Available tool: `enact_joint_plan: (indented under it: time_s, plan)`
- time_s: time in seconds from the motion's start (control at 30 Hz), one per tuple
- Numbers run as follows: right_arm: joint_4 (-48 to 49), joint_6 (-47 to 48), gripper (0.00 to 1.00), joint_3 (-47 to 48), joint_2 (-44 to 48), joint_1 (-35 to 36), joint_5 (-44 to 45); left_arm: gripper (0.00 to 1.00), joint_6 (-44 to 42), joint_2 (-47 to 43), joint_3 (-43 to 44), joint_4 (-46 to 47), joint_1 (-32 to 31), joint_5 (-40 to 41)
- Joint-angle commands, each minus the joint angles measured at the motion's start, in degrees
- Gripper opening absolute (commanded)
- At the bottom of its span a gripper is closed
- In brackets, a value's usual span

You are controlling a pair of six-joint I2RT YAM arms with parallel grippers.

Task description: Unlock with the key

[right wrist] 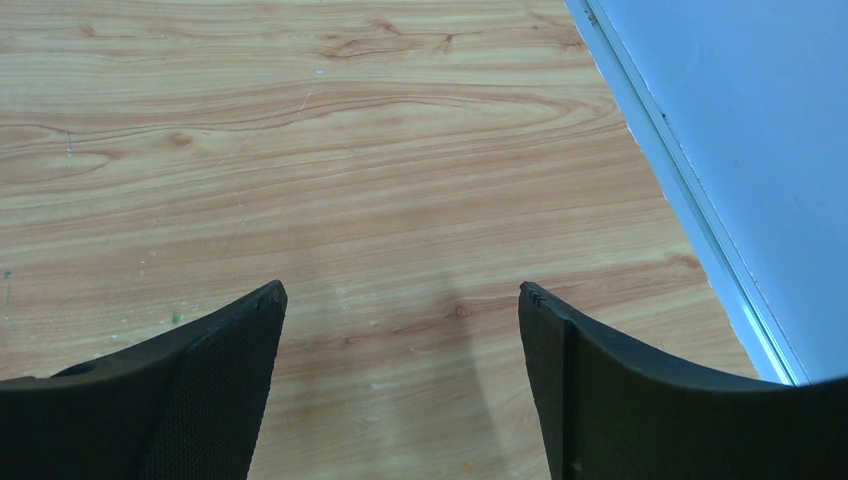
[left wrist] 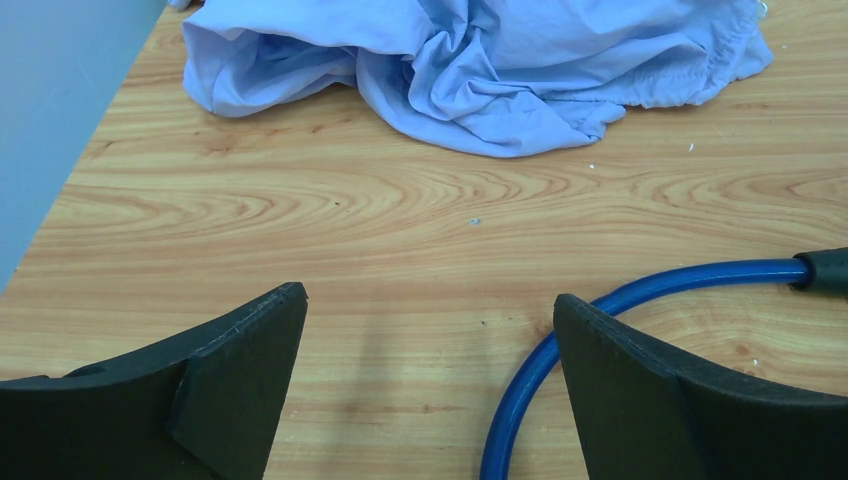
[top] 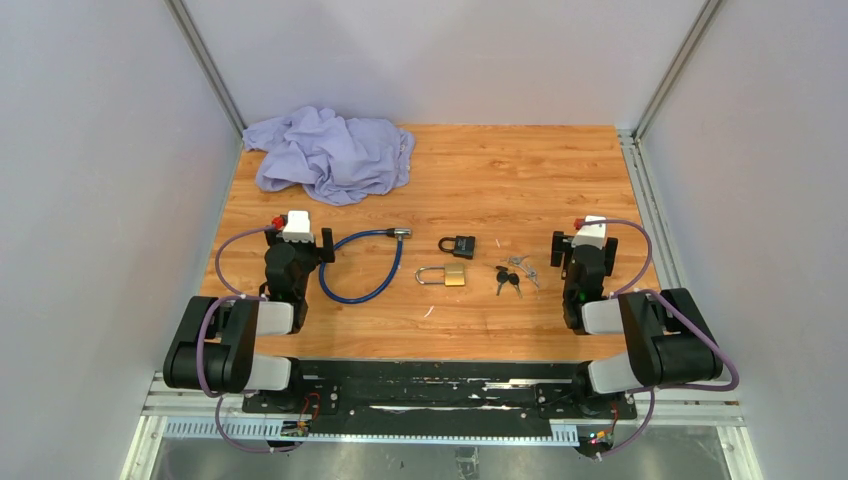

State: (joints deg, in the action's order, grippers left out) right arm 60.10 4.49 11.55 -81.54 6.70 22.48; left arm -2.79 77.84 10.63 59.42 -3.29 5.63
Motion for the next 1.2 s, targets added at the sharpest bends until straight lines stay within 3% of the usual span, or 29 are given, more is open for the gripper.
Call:
enact_joint_plan:
  time_s: [0.0, 0.13, 0.23, 0.27, 0.37, 0.43, 0.5, 0.57, 0.63, 0.73, 0.97, 1.1, 1.17]
  plan:
    - [1.3, -1.7, 0.85, 0.1, 0.9, -2.2, 0.3, 0.98, 0.0, 0.2, 0.8, 1.2, 0.0, 0.5]
    - [-2.1, -0.1, 0.85, 0.8, 4.5, -1.9, -1.5, 0.98, 0.9, -1.7, 0.6, 0.1, 0.0, 2.9]
    - [-27.1, -6.2, 0.85, 9.9, 12.3, 0.1, 9.1, 0.98, 0.2, -7.3, 4.4, -12.6, 0.1, 2.4]
    - [-37.1, -9.7, 0.85, 13.8, 13.5, 0.1, 10.5, 0.98, -2.0, -9.0, 6.8, -18.7, 0.1, -0.2]
    - [-54.6, -19.1, 0.85, 23.7, 14.1, -0.2, 9.0, 0.98, -5.0, -11.1, 15.1, -34.3, 0.1, -4.6]
    - [-59.9, -26.9, 0.85, 26.1, 16.0, -2.9, -1.3, 0.98, -5.9, -11.9, 19.5, -42.6, 0.1, -5.1]
    - [-53.0, -35.4, 0.85, 23.1, 18.8, -9.1, -22.0, 0.98, -7.1, -12.5, 24.3, -52.4, 0.1, -6.0]
    - [-42.5, -42.1, 0.85, 19.0, 19.1, -13.3, -35.9, 0.98, -8.1, -13.1, 28.4, -59.5, 0.2, -8.1]
    - [-47.2, -35.4, 0.85, 22.1, 17.6, -12.1, -42.2, 0.98, -8.2, -14.0, 31.4, -64.2, 0.2, -10.8]
    - [-63.0, -23.3, 0.79, 30.0, 16.1, -2.7, -33.0, 0.98, -8.5, -16.0, 33.9, -68.5, 0.2, -16.0]
    - [-69.5, -13.2, 0.71, 32.0, 12.9, 13.3, -22.1, 1.0, -7.0, -17.6, 37.1, -73.2, 0.3, -16.1]
    - [-70.5, -9.8, 0.6, 33.7, 6.8, 21.0, -14.3, 0.98, -7.0, -18.1, 37.5, -75.0, 0.3, -17.2]
    - [-72.1, -8.1, 0.59, 35.4, 3.0, 24.3, -11.5, 0.98, -7.5, -18.3, 37.5, -75.9, 0.3, -18.7]
